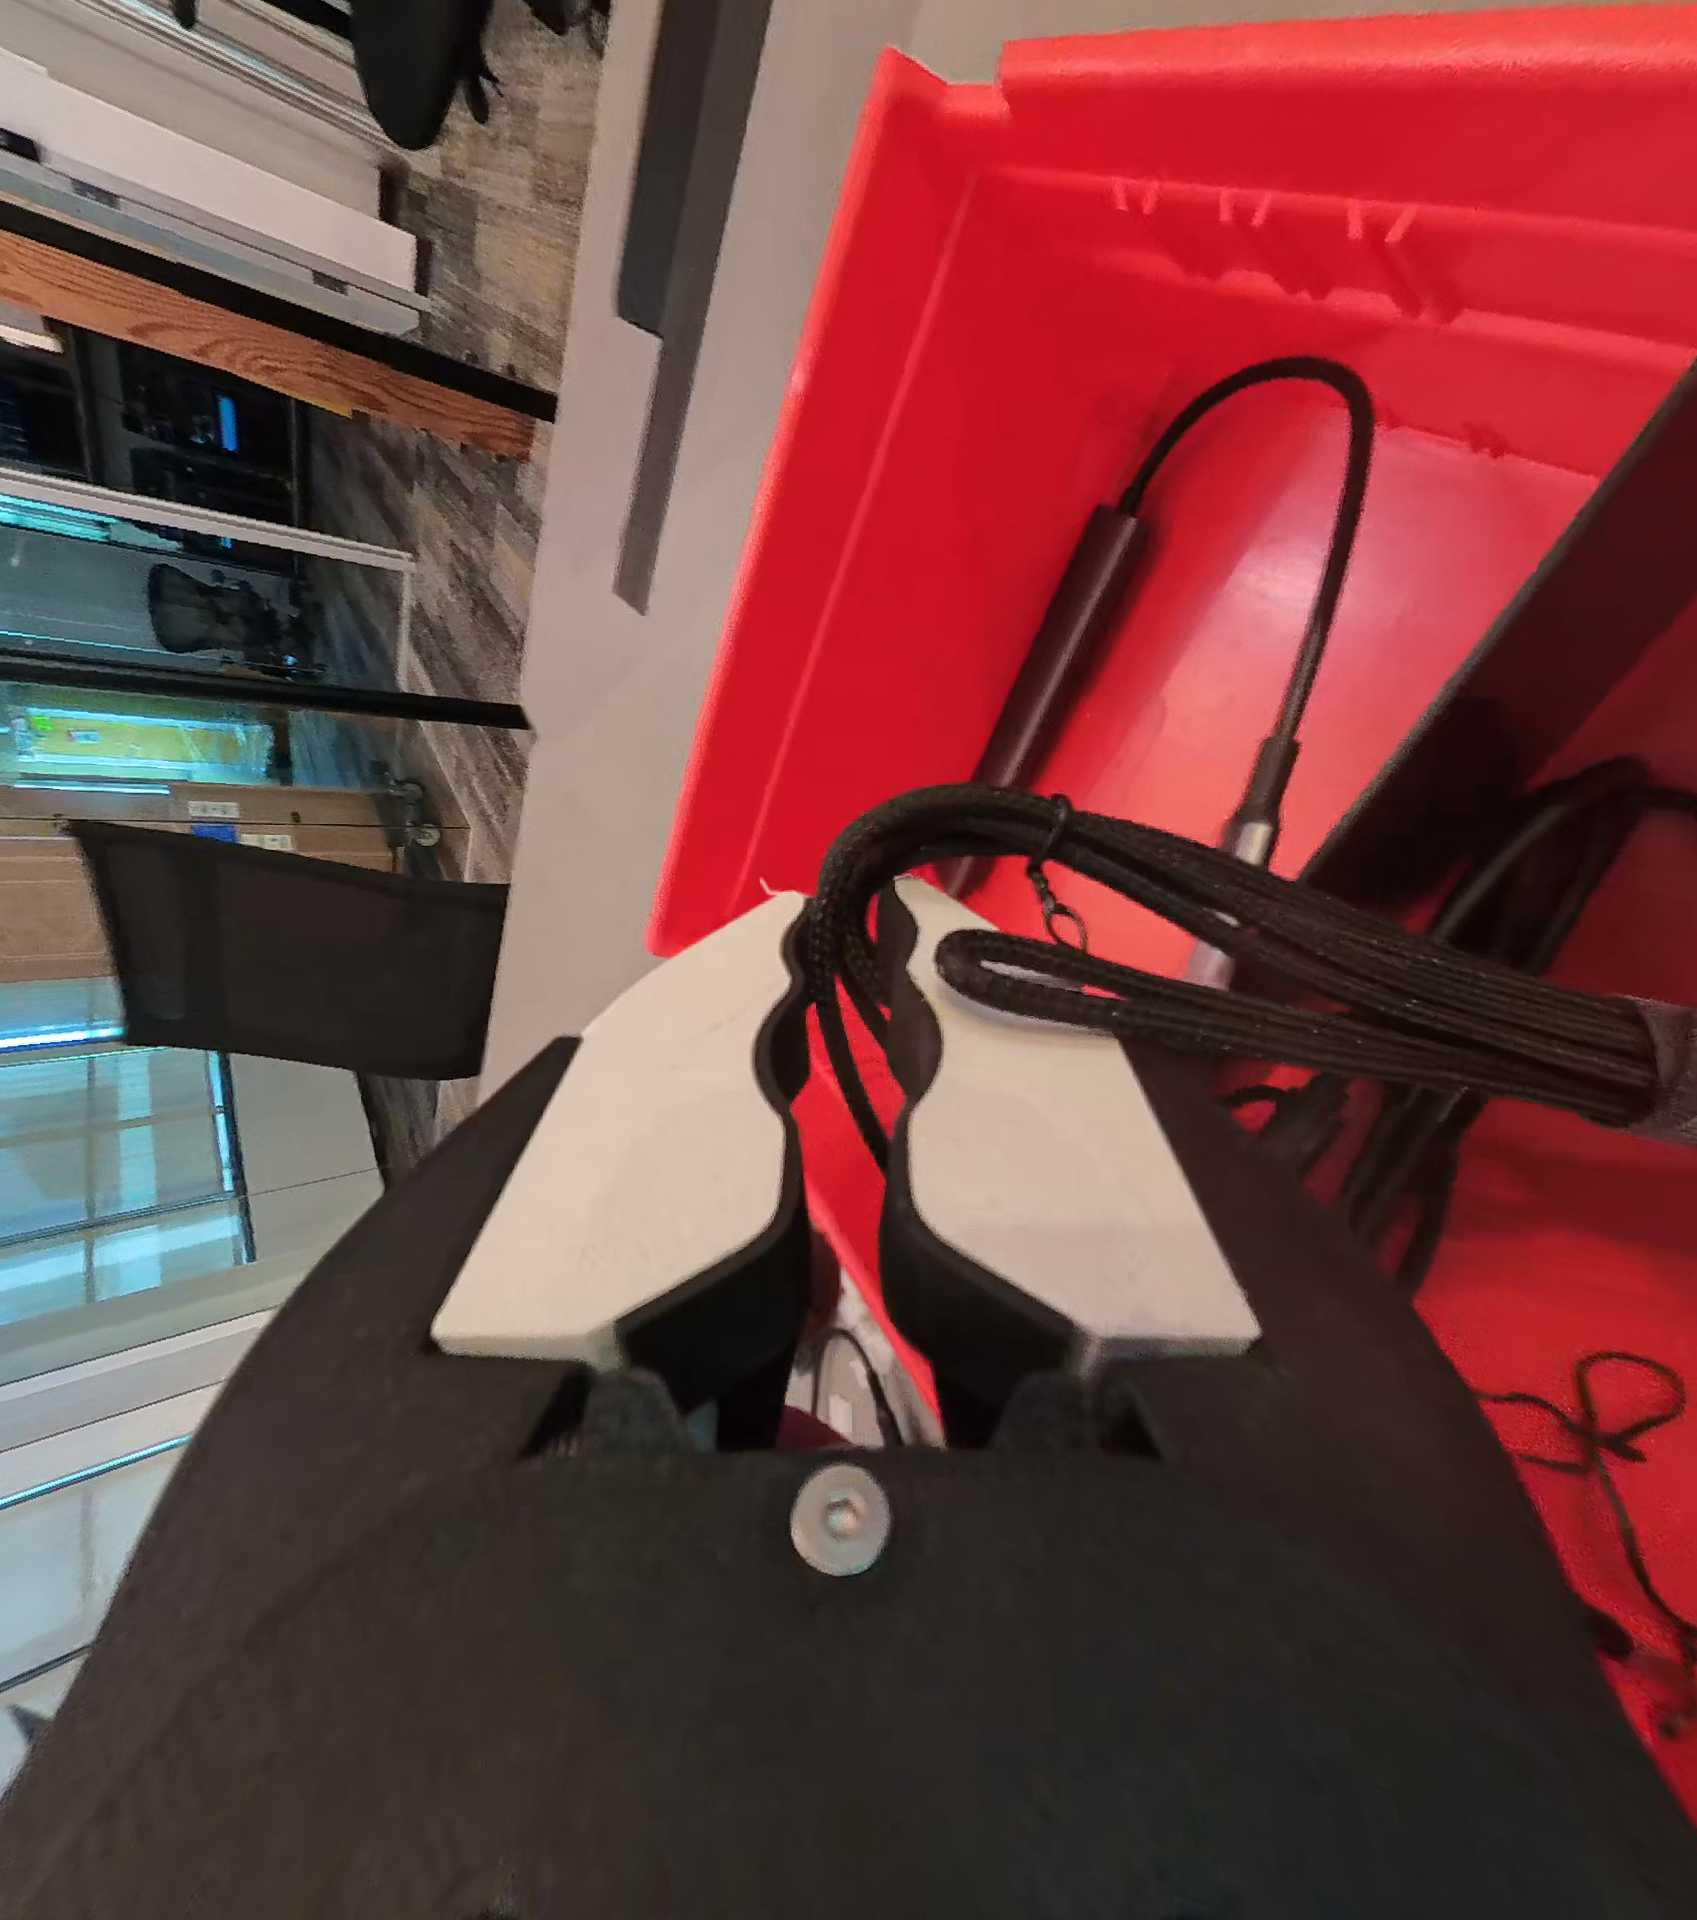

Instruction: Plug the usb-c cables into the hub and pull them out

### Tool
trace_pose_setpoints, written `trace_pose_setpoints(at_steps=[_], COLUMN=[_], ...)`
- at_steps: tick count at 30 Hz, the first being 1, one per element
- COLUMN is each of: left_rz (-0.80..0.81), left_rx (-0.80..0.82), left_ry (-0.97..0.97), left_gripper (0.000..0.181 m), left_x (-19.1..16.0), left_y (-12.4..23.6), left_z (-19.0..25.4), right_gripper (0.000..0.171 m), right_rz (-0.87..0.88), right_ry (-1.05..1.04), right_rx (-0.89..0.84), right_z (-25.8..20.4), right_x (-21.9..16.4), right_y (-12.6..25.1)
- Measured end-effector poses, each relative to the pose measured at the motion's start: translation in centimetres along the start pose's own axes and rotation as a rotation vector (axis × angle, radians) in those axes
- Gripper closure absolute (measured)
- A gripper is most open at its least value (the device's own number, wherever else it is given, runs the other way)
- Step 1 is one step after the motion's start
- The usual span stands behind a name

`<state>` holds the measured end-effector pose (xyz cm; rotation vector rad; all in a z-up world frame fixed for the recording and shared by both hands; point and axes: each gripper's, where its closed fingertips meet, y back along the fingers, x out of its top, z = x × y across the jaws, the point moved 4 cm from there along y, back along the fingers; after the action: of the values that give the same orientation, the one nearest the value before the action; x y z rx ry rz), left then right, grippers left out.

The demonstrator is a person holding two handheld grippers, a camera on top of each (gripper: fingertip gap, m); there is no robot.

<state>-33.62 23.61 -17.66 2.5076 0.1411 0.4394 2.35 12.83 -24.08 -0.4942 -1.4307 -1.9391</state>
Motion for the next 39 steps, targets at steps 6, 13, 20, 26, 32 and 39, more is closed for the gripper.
trace_pose_setpoints(at_steps=[6,13,20,26,32,39], left_rz=[0.047,0.078,0.106,0.135,0.24,0.434], left_rx=[0.111,0.212,0.259,0.308,0.355,0.318], left_ry=[0.027,0.07,0.151,0.189,0.273,0.304], left_gripper=[0.172,0.173,0.173,0.173,0.173,0.173], left_x=[0.2,0.3,1.1,1.6,3.7,11.0], left_y=[2.4,5.2,7.6,8.9,11.4,14.5], left_z=[-2.7,-5.1,-7.0,-7.9,-9.3,-9.1], right_gripper=[0.157,0.157,0.157,0.157,0.157,0.158], right_rz=[-0.003,-0.018,-0.037,-0.042,-0.06,-0.105], right_ry=[-0.004,-0.017,-0.015,-0.021,-0.026,-0.053], right_rx=[-0.009,-0.014,-0.015,-0.018,-0.01,0.052], right_z=[0.0,0.1,-0.1,-0.2,-0.2,-0.5], right_x=[-0.1,-0.4,-0.5,-0.6,-0.9,-1.4], right_y=[0.1,0.5,0.4,0.3,0.2,-0.2])
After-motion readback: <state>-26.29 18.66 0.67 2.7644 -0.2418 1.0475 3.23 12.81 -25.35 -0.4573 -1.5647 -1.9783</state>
